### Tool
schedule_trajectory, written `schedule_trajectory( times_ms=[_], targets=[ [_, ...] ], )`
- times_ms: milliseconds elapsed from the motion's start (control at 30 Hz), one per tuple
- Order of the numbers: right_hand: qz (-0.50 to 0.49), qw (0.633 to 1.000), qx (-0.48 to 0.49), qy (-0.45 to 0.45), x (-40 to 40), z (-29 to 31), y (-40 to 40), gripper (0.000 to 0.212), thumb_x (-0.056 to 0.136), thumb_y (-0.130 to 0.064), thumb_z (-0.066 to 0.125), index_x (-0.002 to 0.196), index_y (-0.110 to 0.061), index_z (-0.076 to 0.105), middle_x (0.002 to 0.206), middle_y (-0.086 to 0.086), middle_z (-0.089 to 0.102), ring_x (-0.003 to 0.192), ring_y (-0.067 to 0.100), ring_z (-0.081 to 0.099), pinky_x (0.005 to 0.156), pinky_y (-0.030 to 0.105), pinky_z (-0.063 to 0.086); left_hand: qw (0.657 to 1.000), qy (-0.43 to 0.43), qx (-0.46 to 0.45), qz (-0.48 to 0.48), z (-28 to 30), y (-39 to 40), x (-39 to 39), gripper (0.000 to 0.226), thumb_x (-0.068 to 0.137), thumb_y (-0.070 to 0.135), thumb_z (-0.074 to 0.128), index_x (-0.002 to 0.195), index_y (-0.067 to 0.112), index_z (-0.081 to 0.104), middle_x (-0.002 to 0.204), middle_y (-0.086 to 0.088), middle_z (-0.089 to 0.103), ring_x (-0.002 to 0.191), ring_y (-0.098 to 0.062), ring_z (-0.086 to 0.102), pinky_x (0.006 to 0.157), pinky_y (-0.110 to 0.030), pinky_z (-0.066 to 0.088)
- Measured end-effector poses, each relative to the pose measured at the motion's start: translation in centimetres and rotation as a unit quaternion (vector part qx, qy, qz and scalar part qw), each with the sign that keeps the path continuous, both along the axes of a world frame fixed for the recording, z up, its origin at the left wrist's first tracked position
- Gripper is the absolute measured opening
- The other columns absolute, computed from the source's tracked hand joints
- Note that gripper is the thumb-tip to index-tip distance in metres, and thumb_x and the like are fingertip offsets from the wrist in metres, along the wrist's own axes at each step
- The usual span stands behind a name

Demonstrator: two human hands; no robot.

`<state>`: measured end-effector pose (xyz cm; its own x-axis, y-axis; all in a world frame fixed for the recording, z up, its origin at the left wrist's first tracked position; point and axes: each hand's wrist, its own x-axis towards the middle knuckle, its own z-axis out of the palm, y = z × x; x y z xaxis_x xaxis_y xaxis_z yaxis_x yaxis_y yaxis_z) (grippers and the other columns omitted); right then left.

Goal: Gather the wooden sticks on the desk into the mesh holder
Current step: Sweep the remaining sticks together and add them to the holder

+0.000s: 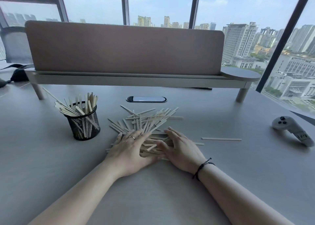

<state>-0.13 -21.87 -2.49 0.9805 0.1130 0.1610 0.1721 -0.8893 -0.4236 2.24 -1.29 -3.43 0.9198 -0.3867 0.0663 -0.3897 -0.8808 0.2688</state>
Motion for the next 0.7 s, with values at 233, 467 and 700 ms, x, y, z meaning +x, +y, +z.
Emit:
schedule_trajectory(
  times_ms=[233,467,700],
  targets=[
    [-0.182,0.982,-0.048,-0.025,0.7,-0.1,-3.3,0.082,0.086,-0.080,0.024,0.151,-0.029,0.030,0.163,0.001,0.022,0.152,0.020,0.012,0.121,0.050,-0.002,0.999,-0.031,-0.013,0.025,0.0,0.2,-0.1,0.100,0.064,0.098,0.030,0.148,0.044,0.035,0.161,0.011,0.030,0.149,-0.014,0.019,0.123,-0.049,0.011],
    [-0.224,0.970,-0.015,0.090,0.7,-0.4,-4.4,0.091,0.085,-0.081,0.020,0.155,-0.023,0.019,0.163,0.020,0.014,0.151,0.033,0.007,0.122,0.045,0.006,0.997,-0.059,-0.033,0.034,0.7,0.2,-0.5,0.080,0.074,0.086,0.049,0.138,0.039,0.048,0.152,0.013,0.042,0.141,-0.013,0.034,0.116,-0.034,0.022],
    [-0.088,0.994,0.049,0.034,0.0,-0.1,0.8,0.084,0.085,-0.078,0.036,0.154,-0.030,0.024,0.165,0.004,0.014,0.150,0.020,0.022,0.117,0.034,0.024,0.995,-0.089,-0.054,0.010,0.6,0.4,-0.7,0.082,0.076,0.080,0.056,0.145,0.039,0.041,0.147,0.016,0.047,0.138,-0.013,0.039,0.114,-0.031,0.026]
  ],
)
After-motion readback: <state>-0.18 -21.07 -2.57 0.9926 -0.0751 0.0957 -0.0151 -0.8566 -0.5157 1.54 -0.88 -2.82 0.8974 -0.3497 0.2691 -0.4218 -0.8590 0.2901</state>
